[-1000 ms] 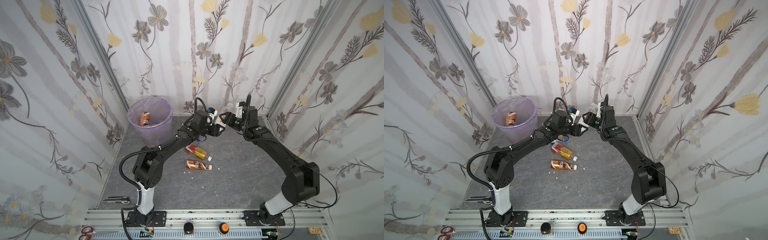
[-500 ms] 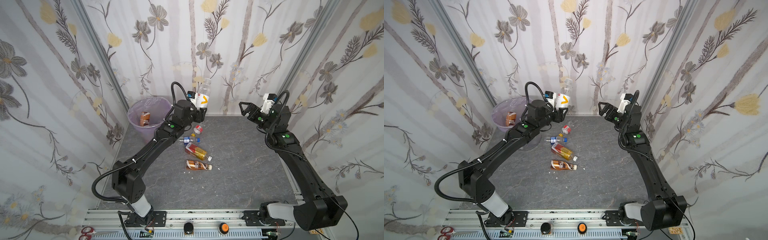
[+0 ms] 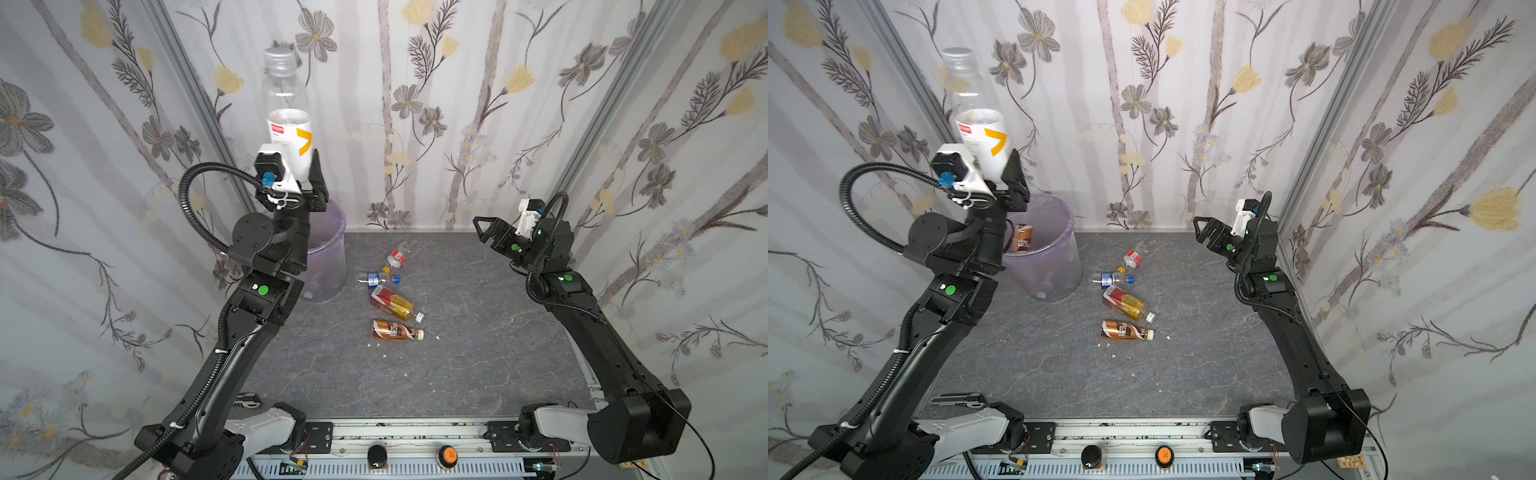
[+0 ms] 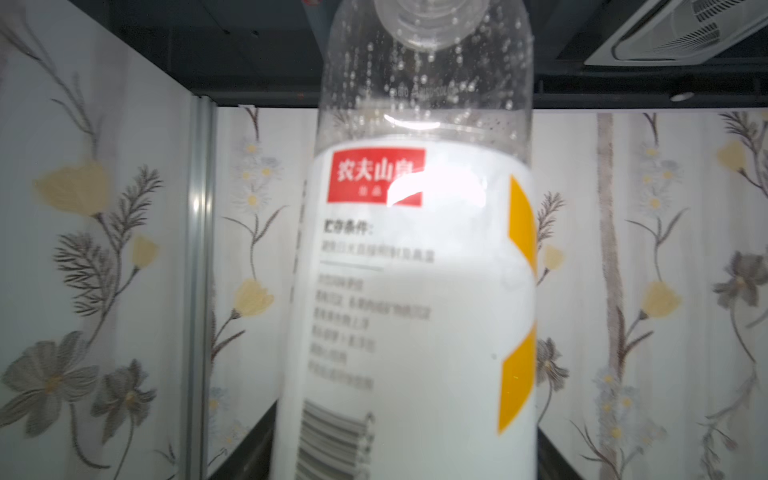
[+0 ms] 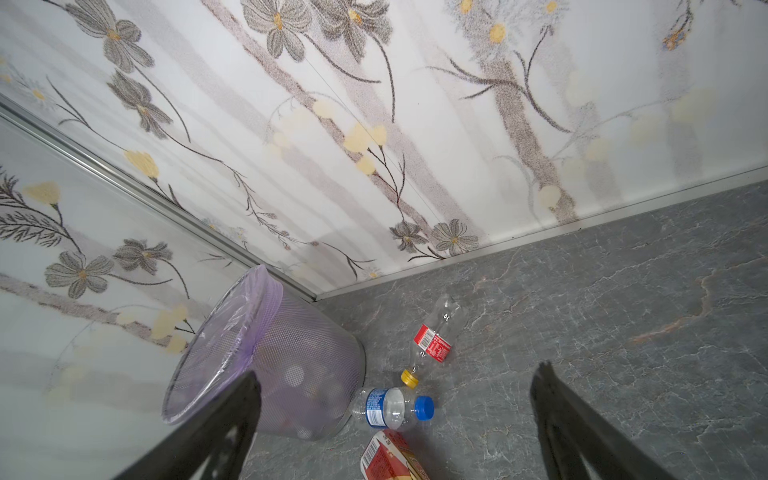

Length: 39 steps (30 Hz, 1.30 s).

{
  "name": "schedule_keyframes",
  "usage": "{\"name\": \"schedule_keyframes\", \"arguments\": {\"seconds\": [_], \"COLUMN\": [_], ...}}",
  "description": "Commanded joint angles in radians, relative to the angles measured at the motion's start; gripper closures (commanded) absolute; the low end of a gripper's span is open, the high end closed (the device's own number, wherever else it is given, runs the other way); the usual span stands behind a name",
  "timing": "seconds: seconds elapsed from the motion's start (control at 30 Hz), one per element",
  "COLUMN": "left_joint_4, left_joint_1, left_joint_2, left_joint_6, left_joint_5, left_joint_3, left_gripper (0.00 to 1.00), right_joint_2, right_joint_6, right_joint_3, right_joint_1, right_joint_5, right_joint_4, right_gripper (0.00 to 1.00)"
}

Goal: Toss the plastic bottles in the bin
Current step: 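Raise the yellow-V bottle with the left gripper over the wastebasket and release, then return the left gripper to the cluster while the right gripper nears the red-gold bottle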

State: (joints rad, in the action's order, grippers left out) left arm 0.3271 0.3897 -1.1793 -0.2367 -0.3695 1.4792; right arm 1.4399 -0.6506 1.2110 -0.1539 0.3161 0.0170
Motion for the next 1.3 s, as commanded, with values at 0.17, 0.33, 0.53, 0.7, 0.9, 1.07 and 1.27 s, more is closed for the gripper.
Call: {"name": "schedule_keyframes", "arguments": {"seconds": [0.17, 0.33, 0.53, 0.7, 0.9, 1.07, 1.27], "left_joint_4": [-0.099, -0.478, -0.4, -0.375, -0.366, -0.367, -0.374], "left_joint_1": [-0.222, -0.229, -0.159, -0.084, 0.002, 0.035, 0.037], "left_joint_2": [-0.014, -0.163, -0.027, 0.002, 0.045, 0.104, 0.17], "left_joint_6": [0.477, 0.548, 0.512, 0.481, 0.481, 0.513, 0.657], "left_joint_5": [0.135, 0.209, 0.236, 0.277, 0.286, 0.362, 0.515], "left_joint_3": [-0.311, -0.104, 0.008, -0.008, -0.118, -0.225, -0.39], "left_gripper": [0.21, 0.0, 0.0, 0.0, 0.0, 0.0, 0.0], "right_joint_2": [0.0, -0.004, 0.009, 0.037, 0.09, 0.164, 0.266], "right_joint_6": [-0.04, -0.035, -0.05, -0.051, 0.0, 0.107, 0.266], "right_joint_3": [-0.024, -0.025, -0.033, -0.028, 0.007, 0.049, 0.063], "right_joint_1": [-0.002, -0.004, -0.031, -0.074, -0.133, -0.196, -0.296], "right_joint_5": [0.034, 0.038, 0.032, 0.012, -0.025, -0.017, -0.066], "right_joint_4": [-0.081, -0.072, -0.096, -0.1, -0.039, 0.052, 0.184], "right_gripper": [0.0, 0.0, 0.0, 0.0, 0.0, 0.0, 0.0]}}
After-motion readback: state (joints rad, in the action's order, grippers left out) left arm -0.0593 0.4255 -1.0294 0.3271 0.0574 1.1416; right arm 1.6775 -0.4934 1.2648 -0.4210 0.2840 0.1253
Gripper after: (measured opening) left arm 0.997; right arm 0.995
